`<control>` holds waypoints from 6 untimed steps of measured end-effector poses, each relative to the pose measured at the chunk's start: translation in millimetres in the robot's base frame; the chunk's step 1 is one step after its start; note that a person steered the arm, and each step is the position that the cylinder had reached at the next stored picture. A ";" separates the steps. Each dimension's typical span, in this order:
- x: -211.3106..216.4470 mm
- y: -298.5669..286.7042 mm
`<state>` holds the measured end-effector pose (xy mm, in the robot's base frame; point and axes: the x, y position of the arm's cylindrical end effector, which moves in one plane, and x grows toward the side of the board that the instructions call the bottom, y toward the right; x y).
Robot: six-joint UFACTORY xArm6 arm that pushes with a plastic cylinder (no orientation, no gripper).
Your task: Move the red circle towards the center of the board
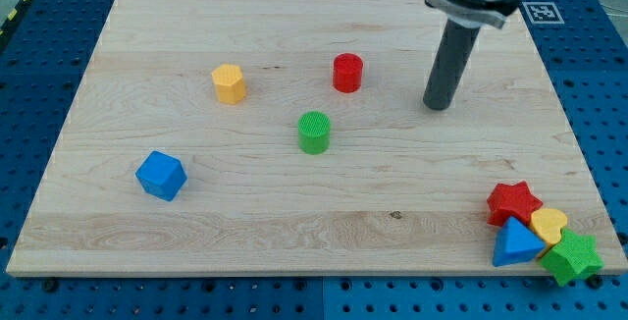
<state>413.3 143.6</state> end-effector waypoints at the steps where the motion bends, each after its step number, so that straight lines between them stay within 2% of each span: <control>1: -0.4 -0.1; 5: -28.4 -44.6; 6: -59.5 -44.0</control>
<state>353.8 99.6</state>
